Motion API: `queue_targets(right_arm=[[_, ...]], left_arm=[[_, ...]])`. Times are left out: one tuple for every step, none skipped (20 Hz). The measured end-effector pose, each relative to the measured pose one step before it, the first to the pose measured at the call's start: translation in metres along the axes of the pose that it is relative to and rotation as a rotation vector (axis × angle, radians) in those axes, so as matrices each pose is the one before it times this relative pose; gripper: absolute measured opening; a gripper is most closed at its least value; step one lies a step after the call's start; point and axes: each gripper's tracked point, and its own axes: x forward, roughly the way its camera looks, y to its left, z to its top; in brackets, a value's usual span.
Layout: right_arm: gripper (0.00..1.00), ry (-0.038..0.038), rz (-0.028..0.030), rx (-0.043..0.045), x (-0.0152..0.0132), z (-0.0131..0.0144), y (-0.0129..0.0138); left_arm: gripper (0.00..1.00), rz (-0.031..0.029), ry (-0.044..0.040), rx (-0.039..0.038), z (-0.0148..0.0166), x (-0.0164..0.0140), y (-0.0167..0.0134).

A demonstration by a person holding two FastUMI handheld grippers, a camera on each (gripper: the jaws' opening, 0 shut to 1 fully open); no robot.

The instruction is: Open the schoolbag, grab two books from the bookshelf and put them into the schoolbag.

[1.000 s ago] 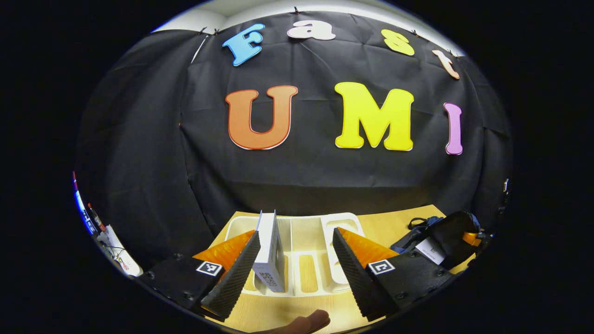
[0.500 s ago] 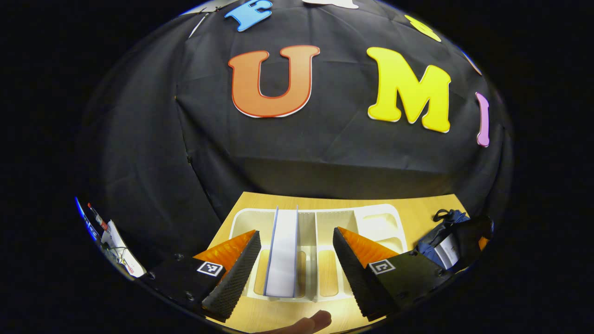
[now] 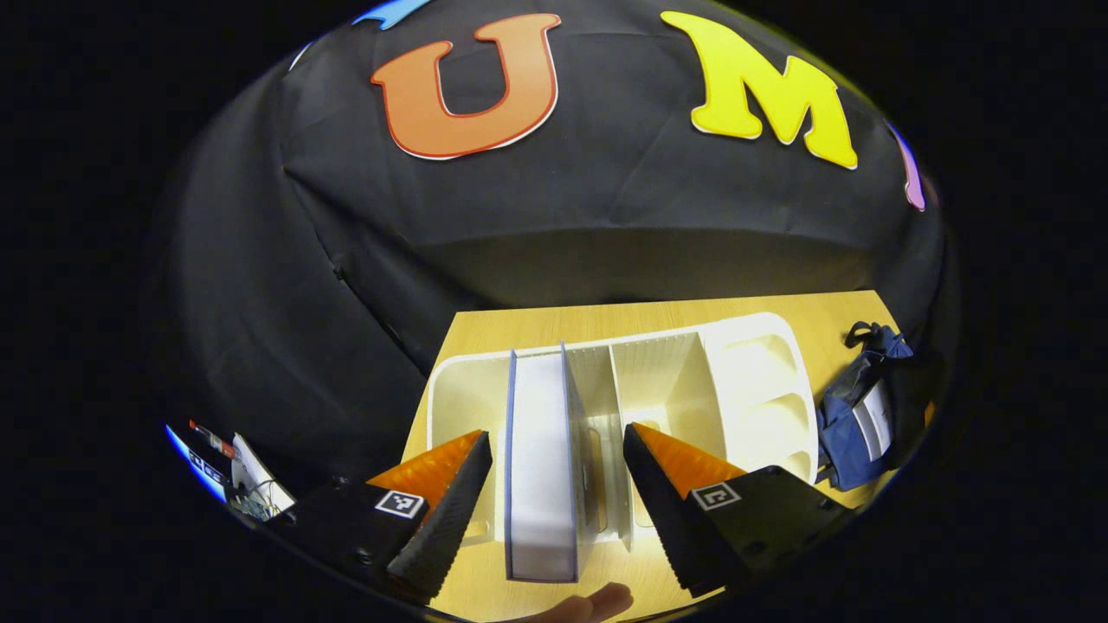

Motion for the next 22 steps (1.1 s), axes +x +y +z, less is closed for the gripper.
queue_targets(right_arm=[[0.07, 0.00138, 0.00284, -0.00084, 0.00058, -0.00103, 0.00145], [0.08, 0.0, 0.00271, -0.00285, 0.0003, -0.00075, 0.00139], [0.08, -0.00201, -0.00001, -0.00154, -0.00048, -0.001, 0.00072], [0.08, -0.00201, 0.00117, 0.00183, -0.00106, -0.00049, 0.00075], [0.08, -0.00092, 0.00301, 0.00099, -0.00006, -0.00131, 0.00098], [0.08, 0.00038, 0.0002, 0.00045, -0.00032, -0.00083, -0.00019], [0.08, 0.00134, -0.0008, 0.00152, -0.00034, -0.00069, -0.00087], [0.08, 0.00066, -0.00014, 0.00171, -0.00106, -0.00017, -0.00162], [0.08, -0.00146, -0.00054, 0.001, -0.00068, 0.00013, -0.00058], [0.08, -0.00034, -0.00083, 0.00235, -0.00049, -0.00026, -0.00087], [0.08, 0.00364, -0.00018, 0.00611, -0.00064, -0.00194, -0.00069], [0.08, 0.00852, -0.00057, 0.00579, -0.00078, -0.00218, -0.00021], [0.08, 0.00611, 0.00112, 0.00307, -0.0002, -0.00129, 0.00035], [0.08, 0.00587, 0.0, 0.00144, -0.00031, -0.00103, 0.00041], [0.08, 0.00256, 0.00082, -0.00083, 0.00045, -0.00133, 0.00136], [0.08, 0.00049, -0.00168, -0.00369, -0.00145, 0.00057, -0.00024], [0.08, -0.00092, -0.00303, -0.00292, -0.00088, -0.0002, -0.00045], [0.08, -0.00017, -0.0028, -0.00013, -0.00084, -0.00072, 0.00039], [0.08, -0.00119, 0.00173, -0.00043, -0.0006, -0.00145, 0.00131], [0.08, 0.00258, 0.0, 0.00108, -0.00071, -0.00168, 0.00079], [0.08, 0.00349, 0.00043, 0.00342, -0.00022, -0.0028, 0.00074], [0.08, 0.00224, 0.0005, 0.00834, -0.00074, -0.00089, 0.00047]], left_arm=[[0.95, 0.01694, 0.02627, 0.00649, -0.00233, -0.00161, 0.0038], [0.94, 0.01144, 0.02242, 0.01112, -0.0022, 0.0009, 0.00217], [0.93, 0.00641, 0.02959, 0.00768, -0.00522, -0.00013, -0.00023], [0.91, 0.00549, 0.00965, 0.00207, -0.00079, 0.00166, 0.00027], [0.89, -0.00561, 0.01544, 0.00001, -0.0025, 0.00188, -0.00234], [0.86, -0.01301, 0.00905, -0.00394, -0.0017, 0.00064, -0.00232], [0.84, -0.00177, 0.01471, -0.00603, -0.00372, 0.00202, -0.00261], [0.77, -0.00286, 0.01404, -0.0024, -0.00375, 0.00068, -0.00091], [0.67, 0.0044, 0.0059, -0.00725, -0.00093, -0.00173, 0.00379], [0.57, 0.00057, 0.0015, -0.0031, 0.00064, 0.00076, -0.00028], [0.55, -0.01446, -0.00015, -0.00283, -0.00182, -0.0011, -0.00399], [0.54, -0.01181, 0.00067, -0.00679, -0.00124, -0.00097, -0.0018], [0.54, -0.01025, 0.0009, -0.00844, -0.00185, -0.00118, -0.00316], [0.5, -0.02055, -0.00782, -0.00899, -0.00143, -0.00304, -0.0046], [0.48, -0.014, 0.00015, -0.01323, -0.00487, -0.00484, -0.00426], [0.45, -0.01364, -0.0011, -0.01173, -0.00445, -0.00486, -0.00478], [0.44, -0.00652, -0.00936, 0.00377, -0.0014, -0.00582, -0.00185], [0.43, 0.00488, -0.01731, 0.0006, -0.00208, -0.0051, 0.00181], [0.42, 0.00035, -0.01298, -0.00085, -0.00372, -0.00595, 0.00112], [0.42, -0.01164, -0.00489, -0.00948, -0.0056, -0.00658, -0.0015], [0.42, -0.01848, -0.00907, -0.0065, -0.00551, -0.00792, -0.00206], [0.4, -0.01405, -0.00897, -0.00995, -0.00613, -0.0087, -0.00116]])
